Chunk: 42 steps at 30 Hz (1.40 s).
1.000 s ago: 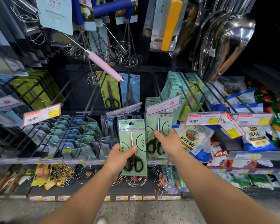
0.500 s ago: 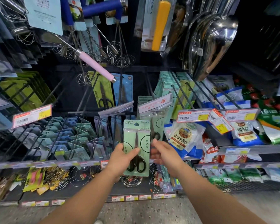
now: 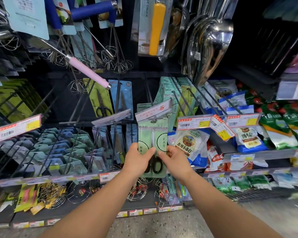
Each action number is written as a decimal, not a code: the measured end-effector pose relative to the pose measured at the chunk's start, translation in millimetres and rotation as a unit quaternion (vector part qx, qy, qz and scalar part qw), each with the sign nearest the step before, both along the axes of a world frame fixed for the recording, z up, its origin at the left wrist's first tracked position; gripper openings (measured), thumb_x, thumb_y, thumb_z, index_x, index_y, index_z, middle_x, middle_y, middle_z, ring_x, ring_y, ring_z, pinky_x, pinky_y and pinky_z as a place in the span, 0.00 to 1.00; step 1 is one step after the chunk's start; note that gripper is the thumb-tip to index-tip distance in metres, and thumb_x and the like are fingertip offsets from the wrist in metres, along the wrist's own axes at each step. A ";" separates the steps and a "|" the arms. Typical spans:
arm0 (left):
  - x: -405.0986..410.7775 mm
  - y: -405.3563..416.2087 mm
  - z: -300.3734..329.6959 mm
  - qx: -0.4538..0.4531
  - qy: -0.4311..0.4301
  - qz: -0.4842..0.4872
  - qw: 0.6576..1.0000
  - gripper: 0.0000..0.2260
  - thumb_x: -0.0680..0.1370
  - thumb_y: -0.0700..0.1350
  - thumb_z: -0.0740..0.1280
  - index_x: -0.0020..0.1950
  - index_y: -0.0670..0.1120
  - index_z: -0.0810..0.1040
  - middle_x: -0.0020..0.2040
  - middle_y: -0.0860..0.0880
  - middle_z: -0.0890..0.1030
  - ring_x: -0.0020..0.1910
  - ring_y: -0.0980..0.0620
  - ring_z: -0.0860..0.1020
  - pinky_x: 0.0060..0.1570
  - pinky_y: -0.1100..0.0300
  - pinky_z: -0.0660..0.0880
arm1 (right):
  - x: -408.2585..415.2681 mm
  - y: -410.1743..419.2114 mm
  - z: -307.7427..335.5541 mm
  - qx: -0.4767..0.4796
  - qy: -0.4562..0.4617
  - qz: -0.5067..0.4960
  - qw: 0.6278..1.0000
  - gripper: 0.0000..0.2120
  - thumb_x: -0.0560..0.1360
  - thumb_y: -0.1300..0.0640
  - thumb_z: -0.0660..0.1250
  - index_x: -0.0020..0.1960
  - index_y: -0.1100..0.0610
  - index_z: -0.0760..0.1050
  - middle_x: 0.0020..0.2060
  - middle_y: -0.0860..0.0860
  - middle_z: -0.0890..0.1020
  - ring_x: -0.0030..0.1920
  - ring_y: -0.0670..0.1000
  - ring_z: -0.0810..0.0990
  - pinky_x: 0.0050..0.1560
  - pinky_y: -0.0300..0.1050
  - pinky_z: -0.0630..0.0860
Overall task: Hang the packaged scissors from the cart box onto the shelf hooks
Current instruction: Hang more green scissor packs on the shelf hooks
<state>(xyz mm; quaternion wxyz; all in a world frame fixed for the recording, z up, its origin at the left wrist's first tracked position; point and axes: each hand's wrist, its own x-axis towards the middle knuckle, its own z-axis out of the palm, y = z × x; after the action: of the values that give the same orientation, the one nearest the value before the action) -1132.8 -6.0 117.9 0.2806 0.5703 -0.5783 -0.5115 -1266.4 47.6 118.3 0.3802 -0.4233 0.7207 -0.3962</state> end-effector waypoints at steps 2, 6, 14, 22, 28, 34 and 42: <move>-1.2 -0.9 0.1 0.007 -0.010 -0.001 1.000 0.12 0.78 0.51 0.70 0.51 0.48 0.69 0.45 0.53 0.76 0.41 0.61 0.73 0.35 0.65 0.67 | -0.8 -2.5 -1.4 0.007 0.000 0.001 1.000 0.11 0.78 0.52 0.67 0.39 0.53 0.72 0.31 0.47 0.74 0.31 0.45 0.70 0.33 0.37 0.67; -0.7 -4.8 0.8 0.020 -0.024 -0.013 0.999 0.13 0.78 0.53 0.69 0.54 0.49 0.68 0.46 0.55 0.75 0.42 0.61 0.73 0.36 0.65 0.68 | 0.8 -10.2 -0.9 0.025 0.012 -0.008 1.000 0.08 0.79 0.51 0.66 0.45 0.55 0.77 0.39 0.54 0.82 0.39 0.50 0.77 0.43 0.48 0.76; 9.0 -13.4 1.2 0.039 -0.071 -0.058 0.995 0.26 0.77 0.54 0.70 0.71 0.47 0.70 0.65 0.49 0.78 0.61 0.50 0.77 0.64 0.51 0.74 | -0.7 -30.5 -4.3 0.065 0.070 -0.040 0.995 0.10 0.79 0.51 0.65 0.53 0.57 0.77 0.39 0.46 0.79 0.44 0.51 0.78 0.45 0.43 0.74; 40.1 -0.9 -11.7 0.013 -0.279 -0.120 0.953 0.33 0.78 0.57 0.67 0.78 0.47 0.60 0.74 0.44 0.66 0.71 0.44 0.68 0.70 0.50 0.67 | 12.6 -14.5 -22.0 0.225 0.289 0.063 0.928 0.28 0.77 0.43 0.65 0.72 0.51 0.63 0.66 0.55 0.73 0.67 0.59 0.70 0.65 0.55 0.70; 89.4 15.9 -19.8 -0.011 -0.421 -0.143 0.895 0.29 0.78 0.60 0.64 0.75 0.50 0.64 0.72 0.45 0.69 0.71 0.44 0.67 0.70 0.47 0.66 | 69.2 -16.8 -24.0 0.161 0.389 0.224 0.879 0.27 0.78 0.47 0.63 0.75 0.48 0.60 0.71 0.54 0.67 0.72 0.57 0.62 0.71 0.56 0.60; 161.7 27.6 -21.8 0.031 -0.436 -0.099 0.894 0.25 0.76 0.59 0.64 0.71 0.51 0.69 0.68 0.45 0.72 0.69 0.42 0.68 0.67 0.48 0.68 | 144.0 -29.1 -29.4 0.140 0.404 0.336 0.839 0.24 0.77 0.45 0.63 0.71 0.46 0.67 0.68 0.53 0.71 0.70 0.58 0.66 0.70 0.56 0.60; 335.2 69.0 -28.3 0.095 -0.432 0.032 0.896 0.21 0.76 0.58 0.64 0.65 0.50 0.73 0.64 0.45 0.75 0.64 0.42 0.74 0.60 0.49 0.73 | 329.1 -40.4 -28.2 0.075 0.431 0.480 0.760 0.18 0.76 0.46 0.63 0.65 0.47 0.72 0.63 0.53 0.75 0.66 0.58 0.70 0.63 0.53 0.65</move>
<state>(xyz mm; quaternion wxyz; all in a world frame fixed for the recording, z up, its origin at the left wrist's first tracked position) -797.6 63.0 89.6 -0.0358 0.7770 -0.5731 -0.2581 -937.3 7.1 90.1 0.1999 -0.8105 0.5378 0.1180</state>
